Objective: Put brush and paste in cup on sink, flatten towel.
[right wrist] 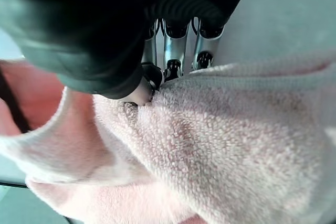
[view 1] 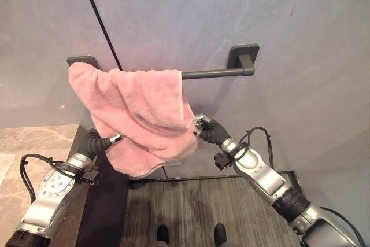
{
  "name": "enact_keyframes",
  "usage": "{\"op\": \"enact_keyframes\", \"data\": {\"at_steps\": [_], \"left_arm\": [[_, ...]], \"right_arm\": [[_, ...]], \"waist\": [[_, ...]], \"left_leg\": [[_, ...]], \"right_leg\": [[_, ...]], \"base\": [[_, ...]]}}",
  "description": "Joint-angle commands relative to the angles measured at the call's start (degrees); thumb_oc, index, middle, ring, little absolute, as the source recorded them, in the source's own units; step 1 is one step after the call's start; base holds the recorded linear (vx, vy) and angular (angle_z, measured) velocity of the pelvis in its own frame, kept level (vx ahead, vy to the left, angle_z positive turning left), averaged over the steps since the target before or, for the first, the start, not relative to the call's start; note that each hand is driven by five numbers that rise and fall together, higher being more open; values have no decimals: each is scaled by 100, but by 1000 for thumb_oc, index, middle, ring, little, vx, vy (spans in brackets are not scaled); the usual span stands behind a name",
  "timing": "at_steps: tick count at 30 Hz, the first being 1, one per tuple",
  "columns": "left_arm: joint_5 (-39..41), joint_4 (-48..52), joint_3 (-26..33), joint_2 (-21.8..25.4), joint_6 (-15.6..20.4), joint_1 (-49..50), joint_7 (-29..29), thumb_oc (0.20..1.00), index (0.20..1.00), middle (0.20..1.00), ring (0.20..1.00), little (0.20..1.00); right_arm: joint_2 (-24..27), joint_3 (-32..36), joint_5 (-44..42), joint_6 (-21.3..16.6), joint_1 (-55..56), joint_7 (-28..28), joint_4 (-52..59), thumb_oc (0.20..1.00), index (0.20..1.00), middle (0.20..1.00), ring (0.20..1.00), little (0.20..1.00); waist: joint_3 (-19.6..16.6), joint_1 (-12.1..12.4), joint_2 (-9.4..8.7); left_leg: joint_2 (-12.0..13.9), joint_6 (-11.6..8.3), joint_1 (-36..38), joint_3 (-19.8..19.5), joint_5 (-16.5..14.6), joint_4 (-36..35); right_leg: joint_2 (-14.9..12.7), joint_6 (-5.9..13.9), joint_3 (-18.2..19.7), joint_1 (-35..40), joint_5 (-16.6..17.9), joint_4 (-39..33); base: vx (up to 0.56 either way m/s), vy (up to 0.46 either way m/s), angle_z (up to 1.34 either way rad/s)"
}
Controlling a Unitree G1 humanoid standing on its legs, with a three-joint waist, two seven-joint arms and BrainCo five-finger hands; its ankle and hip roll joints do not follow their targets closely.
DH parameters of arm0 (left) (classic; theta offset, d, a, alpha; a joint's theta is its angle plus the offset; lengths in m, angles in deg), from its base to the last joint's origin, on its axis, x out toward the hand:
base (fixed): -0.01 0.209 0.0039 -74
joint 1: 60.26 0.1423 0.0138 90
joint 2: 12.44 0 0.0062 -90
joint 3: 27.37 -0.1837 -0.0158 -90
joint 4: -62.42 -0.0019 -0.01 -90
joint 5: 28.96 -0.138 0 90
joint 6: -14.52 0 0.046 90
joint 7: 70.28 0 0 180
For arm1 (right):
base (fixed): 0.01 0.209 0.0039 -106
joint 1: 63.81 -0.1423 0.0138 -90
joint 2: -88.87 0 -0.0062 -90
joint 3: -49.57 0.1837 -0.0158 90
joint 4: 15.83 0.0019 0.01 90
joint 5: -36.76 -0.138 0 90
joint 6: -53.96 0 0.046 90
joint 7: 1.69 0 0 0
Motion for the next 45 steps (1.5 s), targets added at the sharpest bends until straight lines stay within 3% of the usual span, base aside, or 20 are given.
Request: {"op": "enact_keyframes", "data": {"at_steps": [1, 2, 4, 6, 10, 12, 14, 16, 20, 24, 25, 27, 37, 41, 45], "left_arm": [[538, 532, 366, 376, 494, -132, 171, 200, 200, 200, 200, 200], [536, 676, 728, 241, 585, 137, 150, 200, 200, 200, 200, 200], [533, 690, 740, 239, 580, 155, 146, 200, 200, 200, 200, 200], [365, 985, 1095, 552, 637, 407, 81, 200, 200, 200, 200, 200], [496, 1411, 1453, 606, 744, 601, 111, 200, 200, 200, 200, 200], [306, 1583, 1519, 716, 685, 983, 104, 200, 200, 200, 200, 200], [286, 1561, 1379, 799, 643, 980, 122, 200, 200, 200, 200, 200], [372, 1254, 621, 911, 472, 828, 251, 200, 200, 200, 200, 200], [-139, 926, -121, 1119, 307, 533, 177, 200, 200, 200, 200, 200], [-77, 475, -386, 1034, 199, 571, 243, 200, 200, 200, 200, 200], [-322, 449, -359, 1073, 187, 596, 162, 200, 200, 200, 200, 200], [-13, 814, 37, 1074, 335, 725, 147, 200, 200, 200, 200, 200], [239, 1635, 1120, 1114, 699, 939, -12, 200, 200, 200, 200, 200], [407, 1734, 1265, 921, 774, 999, 36, 200, 200, 200, 200, 200], [322, 1629, 1002, 1000, 703, 1034, 122, 200, 200, 200, 200, 200]], "right_arm": [[-86, 301, -246, -570, -169, -7, 836, 200, 200, 200, 200, 200], [58, 490, -463, -698, -60, 86, 1322, 200, 200, 200, 200, 200], [57, 486, -465, -694, -57, 87, 1329, 200, 200, 200, 200, 200], [124, 429, -580, -758, -98, 169, 1678, 200, 200, 200, 200, 200], [217, 370, -738, -779, -68, 260, 1979, 235, 235, 235, 235, 235], [367, 354, -632, -711, 250, 319, 1904, 200, 200, 200, 200, 200], [343, 301, -601, -670, 278, 310, 1764, 200, 200, 200, 200, 200], [240, 86, -337, -508, 402, 237, 1234, 200, 200, 200, 200, 200], [91, 49, -302, -422, 518, 120, 873, 200, 200, 200, 200, 200], [212, 52, -257, -484, 540, 156, 1041, 200, 200, 200, 200, 200], [172, 200, -107, -528, 523, -55, 999, 200, 200, 200, 200, 200], [135, 433, 6, -765, 439, -238, 1240, 200, 200, 200, 200, 200], [282, 791, -320, -1141, 571, -238, 2116, 200, 200, 200, 200, 200], [371, 930, -368, -1224, 735, -215, 2302, 200, 200, 200, 200, 200], [422, 926, -288, -1263, 923, -211, 2339, 200, 200, 200, 200, 200]], "waist": [[-229, 18, -390], [-243, 42, -384], [-245, 37, -385], [-250, 107, -342], [-237, 140, -327], [-183, 141, -270], [-172, 141, -256], [-169, 63, -233], [-173, -27, -168], [-197, -79, -139], [-201, -81, -87], [-210, -72, -71], [-259, -30, -76], [-230, -48, -84], [-205, -87, -70]], "left_leg": [[427, -283, -39, 40, -33, 16], [422, -282, -17, 50, -43, 16], [422, -282, -15, 51, -44, 16], [410, -276, -4, 58, -41, 16], [403, -274, 6, 74, -39, 16], [366, -246, 88, 64, -64, 16], [359, -244, 103, 66, -63, 16], [349, -239, 181, 74, -72, 16], [362, -246, 271, 87, -87, 16], [378, -245, 318, 78, -101, 16], [392, -242, 365, 99, -108, 16], [400, -239, 414, 110, -124, 16], [395, -247, 494, 105, -161, 16], [395, -247, 523, 116, -168, 16], [393, -246, 550, 126, -173, 16]], "right_leg": [[-884, 501, -103, -91, 154, 12], [-896, 494, -108, -86, 145, 12], [-896, 494, -107, -85, 144, 12], [-912, 503, -121, -74, 149, 12], [-932, 509, -106, -65, 144, 12], [-967, 512, -130, 25, 130, 12], [-972, 513, -130, 42, 125, 12], [-974, 504, -127, 117, 101, 12], [-948, 491, -133, 219, 75, 12], [-931, 488, -172, 281, 33, 12], [-929, 490, -157, 291, 29, 12], [-924, 486, -150, 331, 3, 12], [-946, 473, -185, 433, -59, 12], [-945, 471, -192, 453, -75, 12], [-939, 471, -193, 472, -78, 12]], "base": [[0, 0, 0], [0, 0, 0], [0, 0, 0], [0, 0, 0], [0, 0, 0], [0, 0, 0], [0, 0, 0], [0, 0, 0], [29, -9, 0], [21, -12, 0], [30, 11, 1], [24, 4, -1], [6, -1, 0], [0, 0, 0], [0, 0, 0]]}}
